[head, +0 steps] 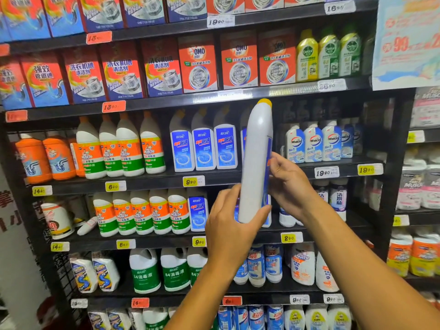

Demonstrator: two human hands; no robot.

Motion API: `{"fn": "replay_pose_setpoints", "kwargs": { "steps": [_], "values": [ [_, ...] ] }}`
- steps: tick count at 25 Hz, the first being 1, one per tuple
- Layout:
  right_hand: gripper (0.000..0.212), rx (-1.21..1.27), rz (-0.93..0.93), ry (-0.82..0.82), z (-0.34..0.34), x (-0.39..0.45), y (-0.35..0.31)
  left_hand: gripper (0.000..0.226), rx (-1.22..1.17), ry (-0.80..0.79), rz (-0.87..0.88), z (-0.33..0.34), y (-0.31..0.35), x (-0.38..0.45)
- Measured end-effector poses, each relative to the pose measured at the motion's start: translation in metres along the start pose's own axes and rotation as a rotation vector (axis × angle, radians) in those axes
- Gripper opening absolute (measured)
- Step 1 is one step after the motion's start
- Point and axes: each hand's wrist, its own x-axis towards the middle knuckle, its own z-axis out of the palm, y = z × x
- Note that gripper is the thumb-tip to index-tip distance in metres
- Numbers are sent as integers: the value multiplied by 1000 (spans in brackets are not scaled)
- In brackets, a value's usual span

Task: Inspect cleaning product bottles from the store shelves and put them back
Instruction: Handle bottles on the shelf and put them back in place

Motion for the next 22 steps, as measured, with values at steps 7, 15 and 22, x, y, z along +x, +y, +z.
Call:
{"fn": "replay_pose_setpoints", "kwargs": {
  "steps": [7,15,22],
  "values": [
    [46,19,-42,47,4,-6,-1,45,-147,-42,-96,0,-1,2],
    [40,-166,-177,22,10,-24,-17,54,-941,-246,-454,-8,-23,4],
    [53,-94,-16,-20,4,-22,-21,60,-1148,-366,-558,-15,-27,-1]
  ]
}}
